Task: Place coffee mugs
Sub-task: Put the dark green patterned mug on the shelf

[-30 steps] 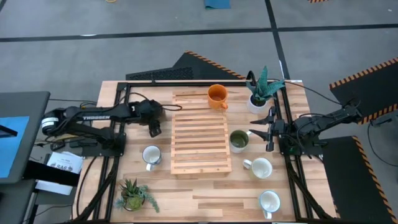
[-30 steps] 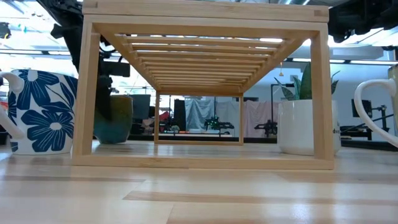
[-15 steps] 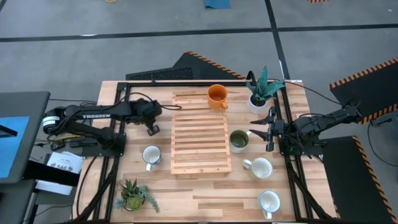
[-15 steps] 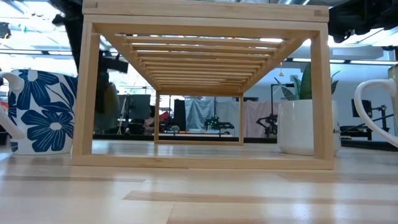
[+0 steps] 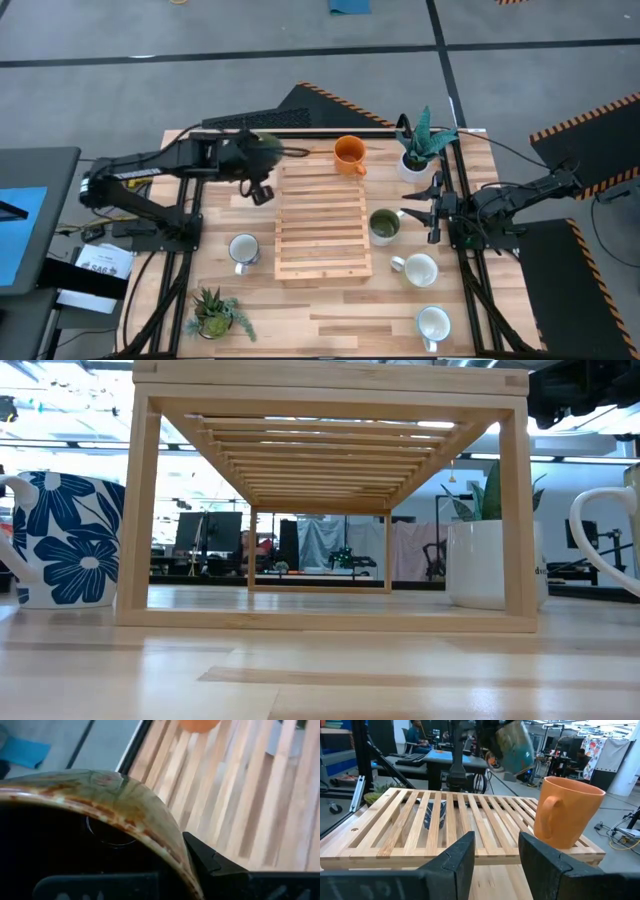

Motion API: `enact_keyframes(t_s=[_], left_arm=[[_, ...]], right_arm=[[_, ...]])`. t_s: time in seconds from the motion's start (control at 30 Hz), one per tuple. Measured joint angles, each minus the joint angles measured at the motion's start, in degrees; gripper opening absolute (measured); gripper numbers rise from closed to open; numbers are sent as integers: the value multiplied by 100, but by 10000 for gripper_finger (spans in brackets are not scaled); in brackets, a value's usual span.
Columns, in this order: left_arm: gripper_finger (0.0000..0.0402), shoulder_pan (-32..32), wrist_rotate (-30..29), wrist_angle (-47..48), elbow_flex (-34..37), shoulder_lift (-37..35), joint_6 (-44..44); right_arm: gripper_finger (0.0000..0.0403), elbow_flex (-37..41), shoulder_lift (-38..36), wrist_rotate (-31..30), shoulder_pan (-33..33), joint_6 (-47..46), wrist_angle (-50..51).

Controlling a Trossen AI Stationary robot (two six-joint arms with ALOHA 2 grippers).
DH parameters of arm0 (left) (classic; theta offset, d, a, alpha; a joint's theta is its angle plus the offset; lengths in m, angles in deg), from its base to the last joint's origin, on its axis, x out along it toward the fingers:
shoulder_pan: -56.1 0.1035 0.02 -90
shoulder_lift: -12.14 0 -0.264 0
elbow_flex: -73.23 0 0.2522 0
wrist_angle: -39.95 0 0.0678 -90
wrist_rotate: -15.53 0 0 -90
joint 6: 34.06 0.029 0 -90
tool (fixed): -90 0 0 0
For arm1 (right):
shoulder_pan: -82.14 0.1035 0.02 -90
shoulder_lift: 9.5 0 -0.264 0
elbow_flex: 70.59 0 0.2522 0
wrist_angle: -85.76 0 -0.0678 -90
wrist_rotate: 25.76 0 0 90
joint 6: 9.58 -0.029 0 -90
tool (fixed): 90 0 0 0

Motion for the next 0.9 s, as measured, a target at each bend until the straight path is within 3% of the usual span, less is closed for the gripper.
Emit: enact_keyframes(t_s=[0.2,0.43,0.9], left_arm=[[15,-107,298,499,-1219,1210,70],[16,-186,196,933,-1886,2233,371],[25,-134,567,1063,-1964,2479,311]], right_arm=[[177,0,-2,0,0,-114,0],[177,0,-2,0,-1,-125,2],[177,0,0,0,1,-125,2]])
